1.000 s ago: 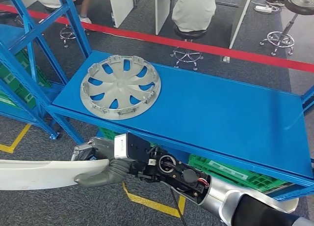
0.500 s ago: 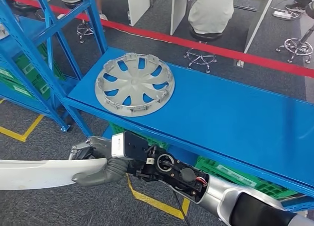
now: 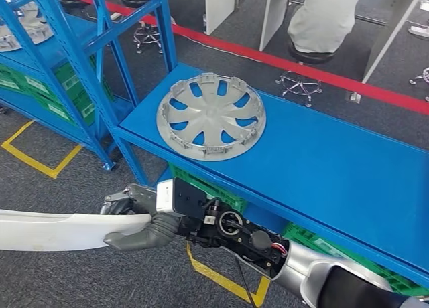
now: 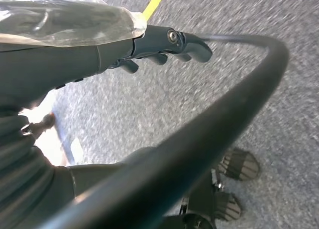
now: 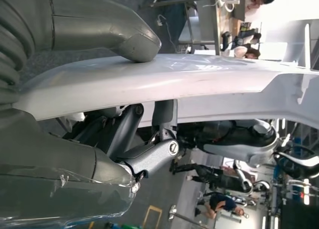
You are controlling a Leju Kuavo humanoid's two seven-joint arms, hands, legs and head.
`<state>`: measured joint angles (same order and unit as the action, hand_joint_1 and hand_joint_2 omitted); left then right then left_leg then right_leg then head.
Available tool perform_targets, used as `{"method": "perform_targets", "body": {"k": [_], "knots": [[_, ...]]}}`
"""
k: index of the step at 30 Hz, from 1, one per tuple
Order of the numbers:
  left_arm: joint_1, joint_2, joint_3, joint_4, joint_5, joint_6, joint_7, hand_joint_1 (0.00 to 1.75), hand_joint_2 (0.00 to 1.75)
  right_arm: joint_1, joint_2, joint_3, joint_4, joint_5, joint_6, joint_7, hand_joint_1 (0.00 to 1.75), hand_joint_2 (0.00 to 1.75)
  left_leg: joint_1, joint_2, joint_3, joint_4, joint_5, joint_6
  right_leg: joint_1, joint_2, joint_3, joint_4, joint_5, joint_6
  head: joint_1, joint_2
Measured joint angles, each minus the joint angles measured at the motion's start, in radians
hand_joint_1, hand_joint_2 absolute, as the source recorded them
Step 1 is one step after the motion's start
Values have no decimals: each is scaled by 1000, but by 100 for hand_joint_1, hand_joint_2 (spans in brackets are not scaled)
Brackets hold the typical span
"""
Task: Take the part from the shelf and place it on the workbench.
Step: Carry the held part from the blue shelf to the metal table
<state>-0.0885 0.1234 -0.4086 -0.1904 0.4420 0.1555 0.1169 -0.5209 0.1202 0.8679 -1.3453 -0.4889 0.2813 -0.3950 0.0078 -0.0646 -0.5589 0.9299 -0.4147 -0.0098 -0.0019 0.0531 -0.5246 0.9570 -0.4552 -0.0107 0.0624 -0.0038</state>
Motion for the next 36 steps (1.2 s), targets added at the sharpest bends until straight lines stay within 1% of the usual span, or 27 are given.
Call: {"method": "perform_targets", "body": {"k": [2,4,6,7,8,9,10,12,13,14,16,18,19,20,22,23,24,25,26,27,28,29,30,31,34,35,36], "knots": [[4,2,0,0,7,0,-2,0,175,0,0,0,-2,1,-1,1,175,175,2,-7,-5,0,2,-12,-4,-12,9,-13,2,-4,4,0],[5,3,0,0,10,0,-5,0,175,0,0,-1,-6,0,-1,-3,175,175,0,14,-25,42,-25,-21,-11,-26,15,-25,9,-10,-4,0],[3,3,0,0,12,-1,-7,0,175,1,-1,-2,-8,0,0,-5,175,175,3,45,-90,171,-88,-30,-10,-43,17,-29,10,-15,-15,0],[2,3,0,0,12,-2,-8,0,175,3,-1,-2,-8,0,0,-6,175,175,5,52,-128,242,-115,-34,-9,-52,16,-28,9,-16,-18,0],[2,3,0,0,12,-2,-8,0,175,5,-2,-2,-8,0,0,-6,175,175,7,55,-155,291,-127,-37,-8,-61,15,-26,8,-16,-19,0],[3,3,0,0,12,-3,-9,0,175,6,-3,-2,-8,0,0,-6,175,175,9,57,-162,300,-119,-39,-8,-68,14,-25,7,-16,-19,0],[4,3,0,0,12,-3,-9,0,175,7,-3,-2,-8,0,1,-6,175,175,10,60,-144,262,-91,-39,-8,-74,15,-24,5,-15,-20,0],[4,5,0,0,12,-3,-9,0,175,7,-3,-3,-9,0,1,-6,175,175,10,77,-69,115,-25,-37,-7,-84,16,-20,0,-10,-21,0],[3,5,0,0,12,-3,-9,0,175,7,-3,-3,-9,0,1,-6,175,175,7,85,-37,52,-3,-33,-5,-87,16,-17,-4,-6,-21,0],[1,6,0,0,12,-3,-9,0,175,6,-3,-3,-10,0,1,-6,175,175,5,90,-20,17,6,-28,-3,-91,16,-15,-6,-1,-21,0],[0,5,0,0,13,-3,-9,0,175,6,-3,-4,-12,0,1,-7,175,175,-1,84,-15,3,7,-17,0,-96,18,-15,-10,8,-18,0],[1,6,0,0,14,-3,-9,0,175,7,-3,-4,-14,0,2,-11,175,175,2,76,-14,2,8,-7,-1,-92,16,-8,-20,19,-16,0],[1,6,0,0,14,-2,-10,0,175,7,-4,-5,-15,0,3,-14,175,175,4,73,-12,0,8,-1,-2,-84,6,18,-38,24,-14,0],[1,6,0,0,15,-1,-10,0,175,8,-4,-7,-16,0,5,-17,175,175,6,70,-11,-2,9,4,-4,-73,-15,66,-68,28,-12,0],[0,7,0,0,16,1,-12,0,175,14,-6,-9,-16,0,8,-25,175,175,5,61,-10,-1,9,10,-5,-59,-85,223,-143,30,-6,0],[0,7,0,0,17,2,-11,0,175,19,-7,-10,-16,1,10,-28,175,175,5,56,-10,-1,9,11,-5,-57,-120,296,-168,30,-4,0],[2,7,0,0,19,3,-10,0,175,25,-8,-10,-16,2,11,-31,175,175,5,49,-9,-1,8,11,-5,-56,-142,337,-175,30,-4,0],[3,7,0,0,20,4,-8,0,175,29,-9,-10,-16,3,11,-33,175,175,5,42,-8,-1,8,11,-5,-56,-146,339,-164,29,-3,0],[5,7,0,0,22,4,-5,0,175,31,-10,-10,-16,4,12,-34,175,175,5,34,-5,0,7,10,-6,-55,-127,291,-130,27,-1,0],[6,7,0,0,23,4,-2,0,175,32,-10,-11,-17,6,12,-35,175,175,5,26,-2,0,6,9,-6,-51,-92,214,-85,24,1,0],[7,6,0,0,25,4,-1,0,175,32,-10,-11,-17,7,12,-35,175,175,5,19,0,0,5,7,-8,-39,-55,132,-49,22,2,0],[7,6,0,0,26,4,0,0,175,32,-10,-11,-18,8,12,-35,175,175,4,11,0,2,4,3,-8,-24,-23,60,-22,19,3,0],[7,6,0,0,29,5,1,0,175,33,-10,-11,-19,9,12,-35,175,175,4,5,-3,3,5,-1,-9,-11,-4,20,-10,17,2,0],[8,6,0,0,32,6,1,0,175,34,-10,-12,-20,10,13,-34,175,175,4,-1,-7,4,7,-7,-8,-1,4,4,-9,15,1,0],[14,7,0,0,37,10,-4,0,175,36,-10,-11,-24,12,17,-29,175,175,10,-10,-14,3,12,-26,-4,-11,7,-1,-3,1,-1,0],[15,7,0,0,37,11,-7,0,175,36,-10,-11,-26,13,19,-29,175,175,10,1,-19,15,3,-31,-6,-18,9,-5,1,-5,-4,0],[14,7,0,0,37,11,-10,0,175,36,-10,-11,-28,14,20,-29,175,175,9,16,-34,46,-17,-35,-7,-26,9,-9,4,-10,-9,0]]}}
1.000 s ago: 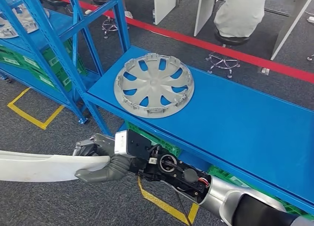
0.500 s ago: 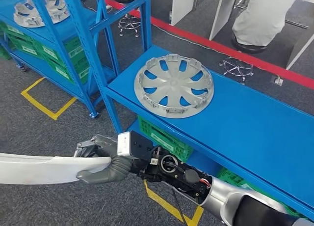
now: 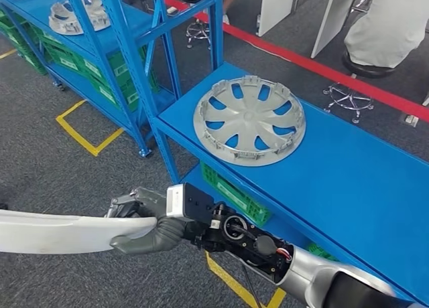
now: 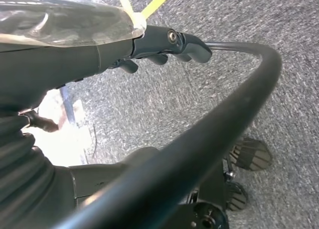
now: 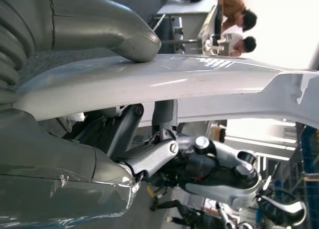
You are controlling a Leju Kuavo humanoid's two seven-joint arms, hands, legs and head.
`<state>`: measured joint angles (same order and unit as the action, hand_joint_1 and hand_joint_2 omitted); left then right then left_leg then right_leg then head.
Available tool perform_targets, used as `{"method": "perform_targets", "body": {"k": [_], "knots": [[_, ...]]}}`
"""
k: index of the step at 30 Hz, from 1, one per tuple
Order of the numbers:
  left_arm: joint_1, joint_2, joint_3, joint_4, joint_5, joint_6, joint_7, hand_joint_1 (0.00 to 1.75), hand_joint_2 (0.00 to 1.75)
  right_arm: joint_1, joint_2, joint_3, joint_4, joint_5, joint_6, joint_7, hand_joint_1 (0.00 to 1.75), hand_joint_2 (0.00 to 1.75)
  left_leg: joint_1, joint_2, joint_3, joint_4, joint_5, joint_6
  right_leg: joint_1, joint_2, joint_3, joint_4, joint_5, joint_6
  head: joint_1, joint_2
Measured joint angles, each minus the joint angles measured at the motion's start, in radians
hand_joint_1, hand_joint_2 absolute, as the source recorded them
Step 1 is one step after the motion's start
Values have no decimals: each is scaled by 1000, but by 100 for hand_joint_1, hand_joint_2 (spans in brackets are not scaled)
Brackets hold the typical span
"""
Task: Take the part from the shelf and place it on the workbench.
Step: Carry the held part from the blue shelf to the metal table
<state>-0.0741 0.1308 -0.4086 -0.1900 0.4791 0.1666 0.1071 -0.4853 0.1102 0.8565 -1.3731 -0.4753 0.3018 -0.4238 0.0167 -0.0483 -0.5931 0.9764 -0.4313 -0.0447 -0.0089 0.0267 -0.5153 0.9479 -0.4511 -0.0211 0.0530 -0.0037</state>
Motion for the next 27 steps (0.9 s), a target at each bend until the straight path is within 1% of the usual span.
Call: {"method": "perform_targets", "body": {"k": [1,2,3,4,5,6,7,8,9,10,11,12,13,14,15,16,17,18,19,20,21,22,23,24,25,26,27], "knots": [[-1,0,0,0,0,0,-2,0,175,1,0,0,-1,0,1,0,175,175,0,19,-27,56,-31,-4,0,-9,0,-2,2,-4,-5,0],[-2,0,0,0,0,0,-3,0,175,3,0,0,-2,1,2,1,175,175,-1,33,-63,131,-67,-7,1,-18,-2,-3,3,-6,-10,0],[-2,0,0,0,1,0,-3,0,175,5,0,1,-2,0,3,2,175,175,-1,39,-101,208,-100,-9,3,-27,-5,-2,4,-7,-13,0],[-2,0,0,0,2,0,-2,0,175,8,0,1,-2,-1,4,2,175,175,0,41,-131,267,-119,-10,5,-35,-7,-2,4,-7,-13,0],[-1,0,0,0,4,0,0,0,175,11,0,1,-2,-2,7,1,175,175,0,41,-142,290,-121,-9,7,-42,-8,-2,4,-7,-14,0],[0,0,0,0,6,0,3,0,175,12,0,2,-2,-4,11,0,175,175,-1,41,-132,273,-104,-6,8,-48,-8,-2,4,-8,-15,0],[1,0,0,0,10,1,7,0,175,13,0,2,-2,-7,15,-2,175,175,-2,43,-99,210,-71,-2,10,-53,-8,-2,4,-8,-15,0],[2,1,0,0,14,2,11,0,175,12,0,2,-2,-10,21,-6,175,175,-4,50,-51,125,-34,5,11,-59,-7,-2,4,-7,-15,0],[1,2,0,0,18,3,14,0,175,11,0,3,-2,-12,26,-9,175,175,-8,63,-9,46,-8,12,13,-64,-6,-3,3,-6,-14,0],[0,3,0,0,21,4,16,0,175,10,1,3,-1,-15,32,-12,175,175,-13,74,23,-16,12,19,14,-68,-5,-3,3,-4,-14,0],[-1,4,0,0,23,4,17,0,175,8,2,3,0,-16,36,-15,175,175,-18,82,37,-45,18,24,15,-71,-5,-4,3,-1,-14,0],[-2,5,0,0,25,5,18,0,175,7,3,4,1,-18,39,-18,175,175,-21,83,38,-50,17,27,15,-74,-5,-5,3,3,-13,0],[-2,5,0,0,28,6,18,0,175,6,4,4,2,-19,41,-19,175,175,-24,77,36,-52,20,30,15,-77,-4,-6,3,7,-14,0],[-1,6,0,0,30,8,19,0,175,5,5,4,4,-20,42,-21,175,175,-22,72,37,-54,21,35,15,-78,-4,-5,1,13,-13,0],[-1,6,0,0,31,9,20,0,175,5,6,4,5,-20,43,-21,175,175,-20,69,38,-56,22,39,14,-73,-8,3,-8,19,-12,0],[0,6,0,0,32,10,21,0,175,4,6,4,6,-20,43,-22,175,175,-17,65,40,-59,24,43,14,-63,-17,26,-26,25,-11,0],[0,6,0,0,32,11,22,0,175,3,7,4,7,-20,43,-22,175,175,-14,60,41,-62,26,48,13,-51,-40,79,-58,30,-8,0],[0,6,0,0,32,11,24,0,175,2,7,4,8,-20,42,-22,175,175,-15,55,41,-62,27,50,11,-39,-72,152,-95,33,-6,0],[0,6,0,0,32,11,25,0,175,3,7,4,10,-20,42,-22,175,175,-15,50,41,-62,27,52,11,-33,-105,229,-129,35,-4,0],[0,5,0,0,32,11,27,0,175,3,7,4,13,-20,41,-22,175,175,-16,44,41,-62,27,53,10,-30,-136,296,-152,37,-2,0],[1,5,0,0,31,11,28,0,175,4,7,4,16,-20,41,-21,175,175,-16,37,41,-61,27,53,10,-29,-150,324,-154,37,-2,0],[1,5,0,0,31,11,29,0,175,4,7,4,18,-20,41,-21,175,175,-16,30,42,-61,27,53,9,-29,-147,316,-139,37,-1,0],[1,5,0,0,31,11,29,0,175,4,7,4,19,-20,41,-21,175,175,-16,22,43,-60,26,53,9,-27,-123,261,-103,35,0,0],[1,5,0,0,30,11,29,0,175,3,7,4,20,-20,40,-21,175,175,-16,14,44,-59,26,52,9,-21,-87,184,-61,32,1,0],[1,3,0,0,29,11,29,0,175,3,7,4,20,-20,40,-21,175,175,-16,7,44,-58,25,50,8,-6,-51,106,-29,28,2,0],[0,2,0,0,28,11,29,0,175,2,7,4,20,-20,40,-22,175,175,-17,0,42,-55,25,47,8,7,-20,40,-7,24,1,0],[0,2,0,0,27,11,29,0,175,2,7,4,21,-20,39,-21,175,175,-16,-5,38,-53,25,43,9,17,-6,10,-1,21,0,0]]}}
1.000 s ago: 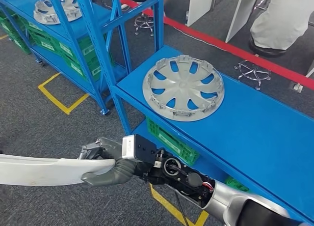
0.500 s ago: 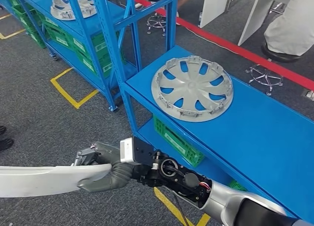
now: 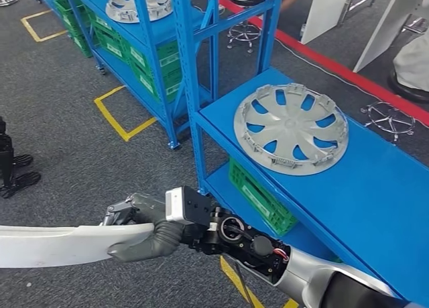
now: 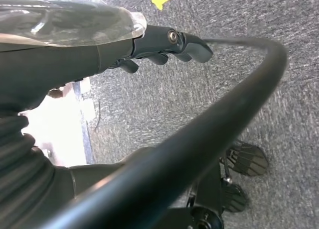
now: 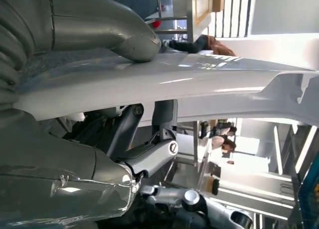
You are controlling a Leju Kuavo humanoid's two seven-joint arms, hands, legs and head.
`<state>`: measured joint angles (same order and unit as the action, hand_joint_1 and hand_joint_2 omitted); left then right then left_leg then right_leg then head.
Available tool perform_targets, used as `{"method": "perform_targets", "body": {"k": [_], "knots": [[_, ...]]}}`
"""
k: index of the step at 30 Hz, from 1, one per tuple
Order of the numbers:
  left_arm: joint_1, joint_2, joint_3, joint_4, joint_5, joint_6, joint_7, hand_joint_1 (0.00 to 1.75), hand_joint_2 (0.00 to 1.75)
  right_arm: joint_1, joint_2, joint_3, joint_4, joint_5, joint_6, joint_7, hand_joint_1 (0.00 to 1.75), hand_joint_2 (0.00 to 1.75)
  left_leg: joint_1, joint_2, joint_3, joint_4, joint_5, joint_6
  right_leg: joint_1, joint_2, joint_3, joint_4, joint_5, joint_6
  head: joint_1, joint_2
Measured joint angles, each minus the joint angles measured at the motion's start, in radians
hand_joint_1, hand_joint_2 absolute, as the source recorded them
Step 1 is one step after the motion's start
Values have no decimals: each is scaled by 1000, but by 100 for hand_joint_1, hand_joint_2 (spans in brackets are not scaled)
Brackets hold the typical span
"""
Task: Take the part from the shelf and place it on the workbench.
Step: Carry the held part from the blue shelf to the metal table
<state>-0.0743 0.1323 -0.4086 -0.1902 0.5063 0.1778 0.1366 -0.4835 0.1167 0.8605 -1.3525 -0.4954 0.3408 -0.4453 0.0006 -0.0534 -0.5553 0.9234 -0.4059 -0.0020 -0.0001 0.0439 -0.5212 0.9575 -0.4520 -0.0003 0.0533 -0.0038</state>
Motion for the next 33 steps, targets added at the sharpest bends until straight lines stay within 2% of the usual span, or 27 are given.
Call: {"method": "perform_targets", "body": {"k": [2,4,6,8,9,10,11,13,15,18,20,21,23,24,25,26,27,28,30,32,33], "knots": [[1,0,0,0,-2,0,0,0,175,1,0,0,0,0,-2,1,175,175,3,-10,-8,2,4,-11,2,2,7,-15,0,-7,-1,0],[3,-1,-1,0,-4,0,-1,0,175,0,0,0,0,0,-7,2,175,175,5,-2,-17,16,-6,-21,-2,-10,12,-23,6,-17,-2,0],[2,-1,-2,0,-7,0,-4,0,175,0,0,0,0,0,-13,3,175,175,7,22,-58,101,-55,-31,-6,-26,15,-32,12,-26,-10,0],[0,-2,-5,0,-9,0,-7,0,175,2,0,0,2,0,-17,5,175,175,10,39,-133,248,-118,-40,-5,-42,13,-32,11,-29,-16,0],[0,-3,-7,0,-10,0,-8,0,175,4,0,0,3,0,-18,6,175,175,12,43,-160,297,-131,-43,-5,-49,12,-31,11,-30,-16,0],[1,-3,-9,0,-10,0,-9,0,175,5,0,0,4,0,-18,6,175,175,14,45,-168,310,-125,-45,-5,-57,12,-30,10,-29,-17,0],[2,-3,-10,0,-10,0,-9,0,175,6,0,0,5,0,-19,6,175,175,15,47,-152,276,-99,-46,-5,-62,12,-29,8,-28,-17,0],[3,-2,-10,0,-10,0,-10,0,175,6,0,0,5,0,-19,6,175,175,16,65,-73,121,-30,-43,-4,-72,14,-26,4,-23,-17,0],[0,-2,-11,0,-10,0,-10,0,175,5,0,-1,5,0,-19,6,175,175,11,78,-17,13,3,-32,0,-79,16,-24,-1,-15,-15,0],[0,-2,-12,0,-11,-1,-11,0,175,5,0,-1,5,0,-19,6,175,175,5,67,-10,-1,4,-16,2,-85,20,-26,-7,1,-11,0],[2,-2,-13,0,-10,-1,-10,0,175,4,0,-2,5,0,-19,6,175,175,8,61,-4,-8,6,-5,-1,-75,9,3,-32,11,-9,0],[2,-2,-13,0,-10,-1,-9,0,175,4,0,-2,5,-1,-19,6,175,175,10,58,-2,-10,7,-1,-2,-66,-12,51,-61,15,-7,0],[1,-2,-14,0,-9,-1,-5,0,175,6,0,-2,6,-4,-19,6,175,175,9,50,-1,-10,6,5,-3,-51,-80,202,-132,18,-1,0],[1,-2,-14,0,-8,-1,-3,0,175,9,0,-2,8,-5,-19,6,175,175,9,44,-1,-10,5,6,-3,-48,-114,272,-156,19,1,0],[2,-2,-14,0,-8,-1,-2,0,175,11,0,-2,9,-6,-19,6,175,175,8,38,0,-9,4,6,-3,-48,-132,306,-159,19,2,0],[2,-2,-14,0,-7,-1,0,0,175,12,0,-2,10,-7,-19,6,175,175,8,31,1,-9,3,7,-3,-47,-133,302,-144,18,3,0],[2,-2,-15,0,-6,-1,0,0,175,13,0,-2,11,-9,-19,5,175,175,8,23,4,-8,2,5,-3,-45,-111,250,-108,16,4,0],[3,-3,-15,0,-5,-1,1,0,175,12,0,-2,11,-10,-19,5,175,175,8,15,7,-7,0,4,-4,-38,-78,173,-63,13,5,0],[1,-4,-15,0,-3,-1,2,0,175,11,0,-2,11,-12,-19,5,175,175,6,0,6,-2,-3,-3,-7,-8,-18,36,-8,8,6,0],[1,-4,-16,0,-1,0,3,0,175,11,0,-1,12,-12,-19,5,175,175,7,-11,-3,2,0,-12,-7,11,2,-5,-5,3,4,0],[1,-4,-16,0,0,0,4,0,175,11,0,-1,13,-12,-19,5,175,175,8,-16,-7,2,2,-18,-6,7,4,-8,-5,0,4,0]]}}
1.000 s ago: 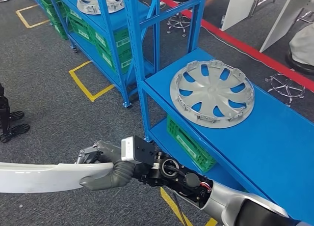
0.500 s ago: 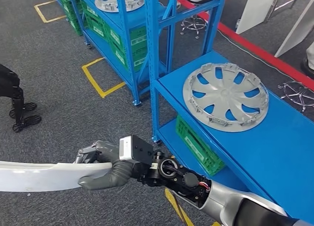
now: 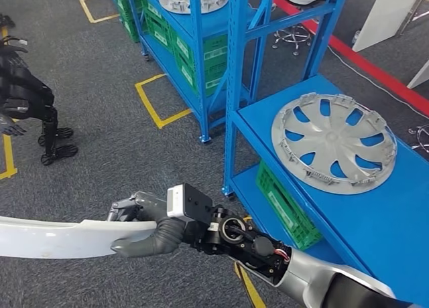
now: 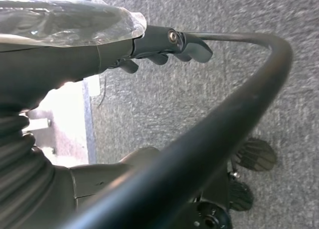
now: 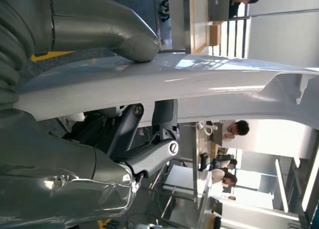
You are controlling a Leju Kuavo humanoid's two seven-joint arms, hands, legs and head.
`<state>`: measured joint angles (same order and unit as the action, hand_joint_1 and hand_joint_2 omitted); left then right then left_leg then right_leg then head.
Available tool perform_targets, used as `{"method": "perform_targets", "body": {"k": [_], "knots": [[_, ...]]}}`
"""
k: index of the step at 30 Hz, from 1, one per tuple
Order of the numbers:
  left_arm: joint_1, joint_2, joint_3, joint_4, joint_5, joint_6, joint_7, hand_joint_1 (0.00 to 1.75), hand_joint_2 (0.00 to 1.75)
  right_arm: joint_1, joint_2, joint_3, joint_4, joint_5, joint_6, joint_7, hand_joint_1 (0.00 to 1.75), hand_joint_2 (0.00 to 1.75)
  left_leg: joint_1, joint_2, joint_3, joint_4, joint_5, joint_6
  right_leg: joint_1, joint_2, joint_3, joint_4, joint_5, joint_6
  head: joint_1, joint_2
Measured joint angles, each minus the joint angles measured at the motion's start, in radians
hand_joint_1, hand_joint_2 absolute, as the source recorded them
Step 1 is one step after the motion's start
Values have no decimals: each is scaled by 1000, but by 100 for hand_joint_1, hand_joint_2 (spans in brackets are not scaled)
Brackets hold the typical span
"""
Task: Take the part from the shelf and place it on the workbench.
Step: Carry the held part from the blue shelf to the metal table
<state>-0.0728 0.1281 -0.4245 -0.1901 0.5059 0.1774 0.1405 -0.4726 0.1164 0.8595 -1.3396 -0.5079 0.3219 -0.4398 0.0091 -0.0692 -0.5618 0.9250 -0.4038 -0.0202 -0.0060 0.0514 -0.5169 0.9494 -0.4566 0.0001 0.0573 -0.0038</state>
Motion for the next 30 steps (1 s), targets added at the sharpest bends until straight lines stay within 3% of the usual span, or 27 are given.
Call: {"method": "perform_targets", "body": {"k": [1,3,6,7,8,9,11,13,15,18,20,22,23,24,25,27,28,30], "knots": [[1,0,0,0,1,0,0,0,175,0,0,0,0,-1,0,0,175,175,1,-4,-2,0,0,-6,-1,-5,3,-2,3,-5,-1,0],[2,1,-1,0,1,0,1,0,175,-3,1,1,1,-2,0,0,175,175,2,11,-18,32,-22,-15,-5,-19,7,-11,9,-16,-7,0],[-2,0,-2,0,2,1,2,0,175,-5,2,2,2,-5,1,-1,175,175,2,52,-115,229,-113,-27,-2,-46,7,-16,11,-26,-20,0],[-2,-1,-2,0,4,1,2,0,175,-5,2,3,3,-6,2,-1,175,175,2,58,-148,290,-133,-29,0,-55,6,-16,11,-27,-20,0],[-1,-1,-2,0,6,2,2,0,175,-4,2,4,4,-6,3,-1,175,175,3,60,-160,311,-131,-29,2,-63,6,-16,10,-27,-20,0],[0,-1,-2,0,8,2,3,0,175,-4,2,5,5,-6,3,-1,175,175,2,62,-152,293,-111,-28,3,-69,6,-16,10,-27,-21,0],[1,0,-2,0,9,3,3,0,175,-6,3,6,6,-6,3,-1,175,175,0,75,-75,141,-39,-18,5,-80,9,-16,8,-26,-21,0],[-1,1,-2,0,9,3,3,0,175,-8,4,7,6,-6,3,-1,175,175,-8,91,-10,16,1,-5,10,-87,10,-15,4,-21,-20,0],[-3,2,-2,0,9,3,3,0,175,-10,4,7,6,-6,3,-1,175,175,-14,90,-1,-5,2,4,13,-93,11,-16,0,-14,-18,0],[0,3,-4,0,1,13,8,0,175,-11,5,8,6,-7,3,-1,175,175,-8,78,3,-11,4,16,12,-90,5,2,-18,-1,-16,0],[0,3,-7,0,-5,18,12,0,175,-12,6,8,6,-8,3,-2,175,175,-4,71,8,-16,6,23,9,-71,-36,93,-72,5,-13,0],[-1,3,-10,0,-7,20,14,0,175,-10,6,9,8,-9,3,-2,175,175,-4,63,9,-15,4,27,7,-57,-105,247,-140,10,-9,0],[-1,3,-12,0,-7,20,15,0,175,-8,6,9,9,-9,3,-2,175,175,-4,57,9,-15,3,27,6,-55,-133,303,-156,11,-7,0],[-1,3,-13,0,-7,21,17,0,175,-7,6,10,11,-9,3,-2,175,175,-4,50,11,-14,2,27,5,-54,-145,321,-151,12,-6,0],[-1,2,-15,0,-7,21,19,0,175,-7,6,10,11,-9,3,-2,175,175,-3,43,13,-12,0,26,4,-53,-133,290,-123,12,-5,0],[0,1,-19,0,-7,22,20,0,175,-8,6,10,12,-9,3,-2,175,175,-2,27,19,-7,-6,21,0,-42,-70,145,-39,11,-1,0],[-2,1,-21,0,-8,23,21,0,175,-8,6,10,12,-9,3,-2,175,175,-3,19,18,-2,-9,17,-2,-28,-38,74,-11,10,-2,0],[-3,1,-24,0,-11,26,23,0,175,-10,6,10,13,-10,3,-2,175,175,-3,8,7,6,-10,8,-3,-5,-10,12,1,7,-3,0]]}}
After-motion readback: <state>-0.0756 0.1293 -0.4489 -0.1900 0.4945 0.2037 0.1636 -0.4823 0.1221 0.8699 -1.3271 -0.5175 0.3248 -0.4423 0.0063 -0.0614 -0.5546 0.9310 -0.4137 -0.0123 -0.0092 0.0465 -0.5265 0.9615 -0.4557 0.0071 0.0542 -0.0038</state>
